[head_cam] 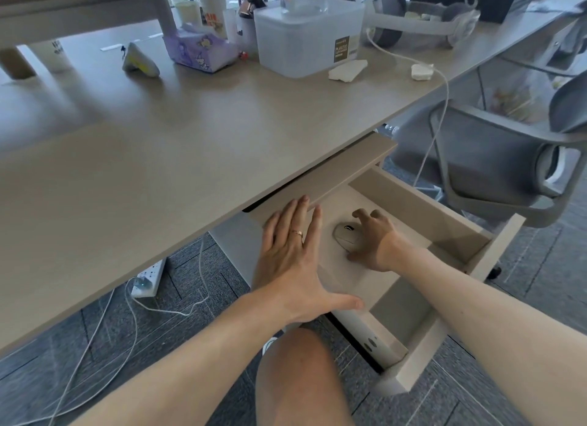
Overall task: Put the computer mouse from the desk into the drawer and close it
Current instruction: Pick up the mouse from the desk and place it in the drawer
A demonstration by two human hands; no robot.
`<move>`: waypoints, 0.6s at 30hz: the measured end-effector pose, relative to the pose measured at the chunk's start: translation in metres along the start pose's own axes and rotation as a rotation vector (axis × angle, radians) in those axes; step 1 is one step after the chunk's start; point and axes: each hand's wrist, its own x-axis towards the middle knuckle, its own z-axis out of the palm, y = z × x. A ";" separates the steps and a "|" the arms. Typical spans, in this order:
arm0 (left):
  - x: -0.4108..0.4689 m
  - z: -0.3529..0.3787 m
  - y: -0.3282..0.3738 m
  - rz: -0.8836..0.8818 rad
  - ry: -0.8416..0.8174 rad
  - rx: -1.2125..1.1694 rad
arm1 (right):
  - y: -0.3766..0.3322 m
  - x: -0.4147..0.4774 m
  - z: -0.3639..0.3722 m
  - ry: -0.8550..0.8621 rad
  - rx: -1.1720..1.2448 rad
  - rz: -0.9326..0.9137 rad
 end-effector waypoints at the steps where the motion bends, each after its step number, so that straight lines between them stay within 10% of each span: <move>1: 0.000 0.000 0.000 0.001 0.003 -0.002 | 0.002 -0.001 -0.003 -0.007 0.002 -0.011; 18: 0.000 0.001 0.000 0.002 0.003 0.004 | 0.006 -0.004 -0.013 -0.019 0.011 -0.002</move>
